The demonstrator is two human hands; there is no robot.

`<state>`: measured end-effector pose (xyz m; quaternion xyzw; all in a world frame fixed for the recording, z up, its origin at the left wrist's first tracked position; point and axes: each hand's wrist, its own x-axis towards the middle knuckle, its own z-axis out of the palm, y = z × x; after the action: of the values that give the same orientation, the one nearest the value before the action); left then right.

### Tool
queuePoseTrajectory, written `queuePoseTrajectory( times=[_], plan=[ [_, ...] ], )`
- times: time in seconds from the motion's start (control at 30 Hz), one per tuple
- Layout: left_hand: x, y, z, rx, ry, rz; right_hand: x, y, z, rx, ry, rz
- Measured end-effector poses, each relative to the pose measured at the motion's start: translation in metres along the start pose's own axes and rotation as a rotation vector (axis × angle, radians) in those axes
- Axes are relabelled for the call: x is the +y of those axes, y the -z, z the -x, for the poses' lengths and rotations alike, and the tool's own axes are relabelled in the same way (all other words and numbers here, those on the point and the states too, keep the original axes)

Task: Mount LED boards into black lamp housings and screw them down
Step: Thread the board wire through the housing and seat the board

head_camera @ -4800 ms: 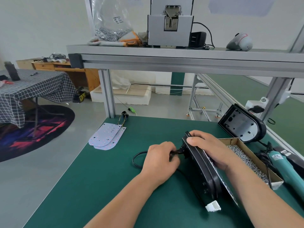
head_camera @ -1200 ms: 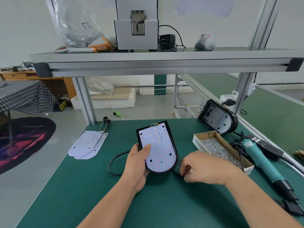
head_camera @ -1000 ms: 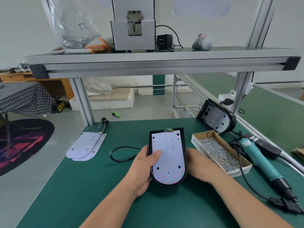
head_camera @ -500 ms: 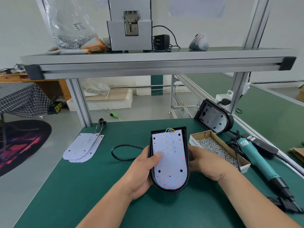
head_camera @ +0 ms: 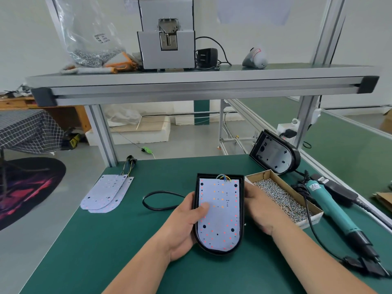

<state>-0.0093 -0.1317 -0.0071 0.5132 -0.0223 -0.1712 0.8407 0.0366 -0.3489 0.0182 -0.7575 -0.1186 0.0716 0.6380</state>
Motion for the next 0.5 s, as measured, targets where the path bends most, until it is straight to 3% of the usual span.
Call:
queuePoseTrajectory(
  times=[0.5],
  plan=[
    [0.001, -0.010, 0.007, 0.015, -0.062, -0.111, -0.012, -0.007, -0.001, 0.031, 0.009, 0.308]
  ],
)
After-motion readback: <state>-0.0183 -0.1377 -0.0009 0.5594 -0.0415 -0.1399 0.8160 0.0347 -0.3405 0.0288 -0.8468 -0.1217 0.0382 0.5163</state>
